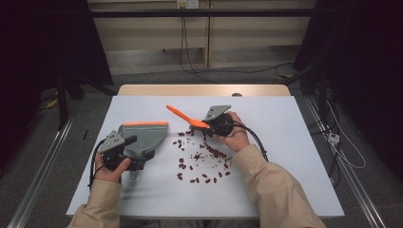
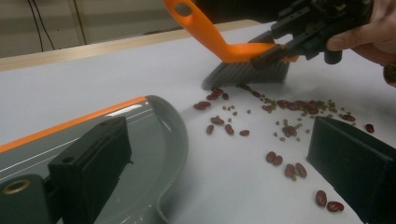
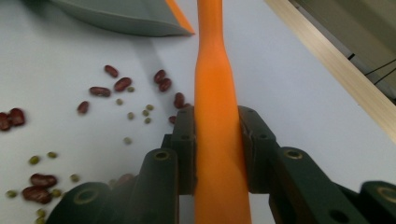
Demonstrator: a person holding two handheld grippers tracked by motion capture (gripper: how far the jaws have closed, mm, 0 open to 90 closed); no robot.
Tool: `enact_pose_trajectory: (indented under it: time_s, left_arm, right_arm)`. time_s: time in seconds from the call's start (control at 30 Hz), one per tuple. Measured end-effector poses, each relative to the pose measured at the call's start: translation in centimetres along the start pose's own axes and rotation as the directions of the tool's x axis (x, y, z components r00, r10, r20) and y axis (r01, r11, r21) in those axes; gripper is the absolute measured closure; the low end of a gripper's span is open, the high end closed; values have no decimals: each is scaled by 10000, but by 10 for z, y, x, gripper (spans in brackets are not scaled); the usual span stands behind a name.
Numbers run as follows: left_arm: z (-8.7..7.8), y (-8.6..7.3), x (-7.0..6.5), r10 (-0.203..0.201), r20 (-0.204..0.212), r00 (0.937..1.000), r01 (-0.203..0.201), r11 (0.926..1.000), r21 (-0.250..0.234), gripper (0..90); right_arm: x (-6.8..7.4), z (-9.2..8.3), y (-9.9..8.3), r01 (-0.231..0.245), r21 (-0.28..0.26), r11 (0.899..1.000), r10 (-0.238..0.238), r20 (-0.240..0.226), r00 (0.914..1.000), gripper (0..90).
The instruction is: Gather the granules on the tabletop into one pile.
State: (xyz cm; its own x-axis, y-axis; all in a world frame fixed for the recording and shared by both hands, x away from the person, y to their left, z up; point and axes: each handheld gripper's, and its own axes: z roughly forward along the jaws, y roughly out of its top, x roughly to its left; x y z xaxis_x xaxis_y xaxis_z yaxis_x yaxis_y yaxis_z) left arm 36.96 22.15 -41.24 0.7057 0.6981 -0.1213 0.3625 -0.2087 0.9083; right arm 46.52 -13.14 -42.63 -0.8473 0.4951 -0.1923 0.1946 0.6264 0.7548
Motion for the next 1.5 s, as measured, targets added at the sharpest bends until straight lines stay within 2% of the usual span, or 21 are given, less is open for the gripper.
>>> enact_pose_trajectory:
  time_s: [0.37,0.67,0.93,1.07,1.1,1.17,1.37,1.5]
  left_arm:
    - [-6,-3,4,1,-92,10000,-1,10000,36,56]
    - [-6,-3,2,-3,-83,10000,3,10000,7,56]
    - [-6,-3,2,33,-48,10000,-33,10000,15,56]
    - [-6,-3,1,36,-48,10000,-36,10000,38,56]
    - [-6,-3,1,38,-31,10000,-38,10000,37,56]
    - [-5,-3,1,18,-16,10000,-18,10000,40,56]
    - [-4,-3,1,18,27,10000,-18,9999,106,56]
    - [-4,-3,2,7,26,10000,-7,9999,118,56]
  right_arm:
    - [20,-16,-5,423,-22,9991,-423,-643,9970,712]
    - [34,-29,-9,513,-63,9987,-516,-1131,9922,712]
    - [41,-37,-13,381,-195,9991,-404,-1378,9896,712]
    - [44,-40,-12,597,-167,9981,-614,-1347,9890,713]
    - [44,-40,-11,662,-178,9976,-678,-1192,9906,714]
    - [36,-42,-11,349,-493,9982,-407,-1214,9918,714]
    - [10,-39,0,-357,-1200,9921,259,-824,9963,715]
    - [0,-20,10,-192,-1012,9947,140,-525,9985,714]
